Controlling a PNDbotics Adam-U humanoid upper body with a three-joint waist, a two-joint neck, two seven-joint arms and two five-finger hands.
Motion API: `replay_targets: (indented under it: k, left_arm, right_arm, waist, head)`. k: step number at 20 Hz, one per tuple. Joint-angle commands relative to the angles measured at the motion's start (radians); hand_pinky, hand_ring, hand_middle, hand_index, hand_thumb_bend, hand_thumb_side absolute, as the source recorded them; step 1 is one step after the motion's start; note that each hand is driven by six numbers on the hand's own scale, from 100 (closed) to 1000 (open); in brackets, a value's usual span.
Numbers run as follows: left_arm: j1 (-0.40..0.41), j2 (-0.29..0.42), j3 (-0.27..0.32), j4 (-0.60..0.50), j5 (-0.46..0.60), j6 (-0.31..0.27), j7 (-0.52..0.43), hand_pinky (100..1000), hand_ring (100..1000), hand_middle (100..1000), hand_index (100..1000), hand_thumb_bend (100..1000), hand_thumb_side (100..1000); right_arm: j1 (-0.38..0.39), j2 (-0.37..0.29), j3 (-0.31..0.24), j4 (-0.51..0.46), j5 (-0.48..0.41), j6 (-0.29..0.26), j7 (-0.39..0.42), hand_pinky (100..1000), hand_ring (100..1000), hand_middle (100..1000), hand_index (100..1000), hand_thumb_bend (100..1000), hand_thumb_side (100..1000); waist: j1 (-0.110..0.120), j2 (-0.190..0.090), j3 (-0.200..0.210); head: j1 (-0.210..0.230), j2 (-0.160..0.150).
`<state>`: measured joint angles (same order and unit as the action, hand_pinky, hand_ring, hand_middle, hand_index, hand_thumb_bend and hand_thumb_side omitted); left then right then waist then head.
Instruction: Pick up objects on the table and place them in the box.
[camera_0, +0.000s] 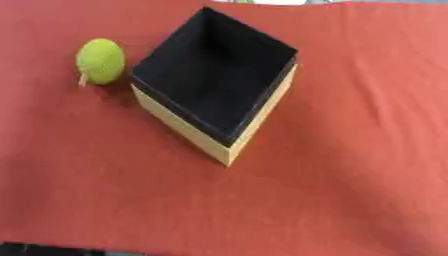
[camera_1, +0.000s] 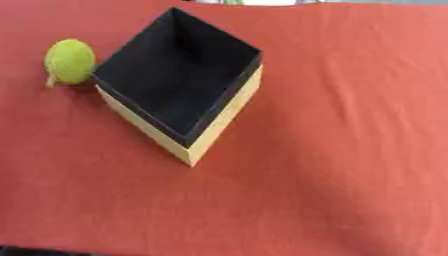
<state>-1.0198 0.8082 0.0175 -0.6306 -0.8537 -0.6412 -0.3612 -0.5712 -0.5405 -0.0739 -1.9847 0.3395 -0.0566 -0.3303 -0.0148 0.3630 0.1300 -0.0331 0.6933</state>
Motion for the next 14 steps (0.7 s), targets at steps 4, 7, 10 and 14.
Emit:
replay_targets:
  k: [4,7,10,14]
  left_arm:
    - [-0.040,-0.010,-0.006,-0.004,-0.031,0.007,-0.009,949,877,902,1000,481,693]
    - [-0.054,-0.038,-0.001,0.000,-0.030,0.015,-0.008,945,878,908,1000,458,690]
    - [-0.066,-0.063,0.004,0.001,-0.032,0.027,-0.007,947,883,914,1000,446,695]
    - [-0.084,-0.092,0.006,-0.002,-0.031,0.031,-0.005,946,885,917,1000,434,699]
  right_arm:
    - [-0.018,-0.005,-0.008,-0.015,-0.005,-0.006,0.000,744,623,645,840,100,588]
    - [-0.027,0.005,-0.005,-0.015,-0.008,-0.009,0.003,744,623,645,840,100,587]
    - [-0.031,0.011,-0.006,-0.015,-0.010,-0.011,0.003,744,623,644,840,100,587]
    - [-0.035,0.016,-0.007,-0.015,-0.012,-0.013,0.002,744,623,644,840,100,587]
  waist:
    - [0.005,-0.030,-0.003]
    - [0.002,-0.028,-0.012]
    - [0.000,-0.025,-0.024]
    - [0.000,-0.021,-0.034]
  head:
    - [0.006,0.000]
    - [0.018,-0.007]
    - [0.031,-0.012]
    - [0.045,-0.016]
